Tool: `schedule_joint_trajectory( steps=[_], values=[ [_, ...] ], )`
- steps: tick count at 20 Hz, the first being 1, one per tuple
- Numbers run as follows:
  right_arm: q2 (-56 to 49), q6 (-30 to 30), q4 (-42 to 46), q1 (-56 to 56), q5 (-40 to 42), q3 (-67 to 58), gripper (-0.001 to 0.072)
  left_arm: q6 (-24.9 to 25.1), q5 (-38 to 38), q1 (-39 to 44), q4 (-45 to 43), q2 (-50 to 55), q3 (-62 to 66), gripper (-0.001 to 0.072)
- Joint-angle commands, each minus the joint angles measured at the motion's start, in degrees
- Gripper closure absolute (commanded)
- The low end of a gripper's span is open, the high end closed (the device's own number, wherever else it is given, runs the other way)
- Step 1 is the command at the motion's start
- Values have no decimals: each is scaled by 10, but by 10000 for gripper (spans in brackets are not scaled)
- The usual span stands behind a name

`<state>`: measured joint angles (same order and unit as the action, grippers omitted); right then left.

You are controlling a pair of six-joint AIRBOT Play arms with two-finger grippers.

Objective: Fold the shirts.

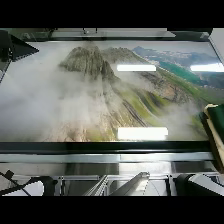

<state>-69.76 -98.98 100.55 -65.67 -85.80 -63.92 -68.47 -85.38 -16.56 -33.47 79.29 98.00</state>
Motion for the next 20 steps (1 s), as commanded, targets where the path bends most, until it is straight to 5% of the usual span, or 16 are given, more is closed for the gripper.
schedule_joint_trajectory(
  steps=[1,7,8,9,14,20],
  values=[
    [-6,8,6,1,-5,-9,10,1,16,2,0,0,0,684],
    [-6,17,-189,67,-70,-146,21,1,31,2,5,0,13,683],
    [-6,16,-235,91,-79,-170,249,1,30,-1,5,0,28,684],
    [-6,16,-287,120,-89,-193,710,1,29,-6,5,0,48,684],
    [26,16,-452,292,-103,-208,698,-25,-94,-26,4,-12,101,686],
    [179,30,-444,676,-4,-92,698,-9,-93,43,0,-163,-196,686]
  ],
)
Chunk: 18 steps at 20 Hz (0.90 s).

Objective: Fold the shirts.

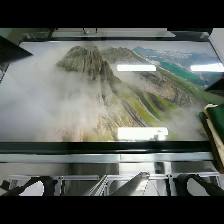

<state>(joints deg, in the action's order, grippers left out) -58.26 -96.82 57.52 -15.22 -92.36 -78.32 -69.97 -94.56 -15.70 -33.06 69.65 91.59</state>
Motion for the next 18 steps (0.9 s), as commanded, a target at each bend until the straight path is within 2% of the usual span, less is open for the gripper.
schedule_joint_trajectory(
  steps=[1,5,7,11,18],
  values=[
    [86,8,-4,236,98,84,697,9,17,56,-9,-101,-202,686],
    [132,-7,32,436,263,244,698,11,116,159,-56,-230,-471,686],
    [117,-12,27,470,291,287,698,8,147,190,-59,-271,-551,686],
    [88,-11,3,472,289,289,698,-10,163,199,-59,-311,-590,685],
    [87,-11,-3,472,289,289,698,-10,178,198,-60,-342,-589,683]
  ],
)
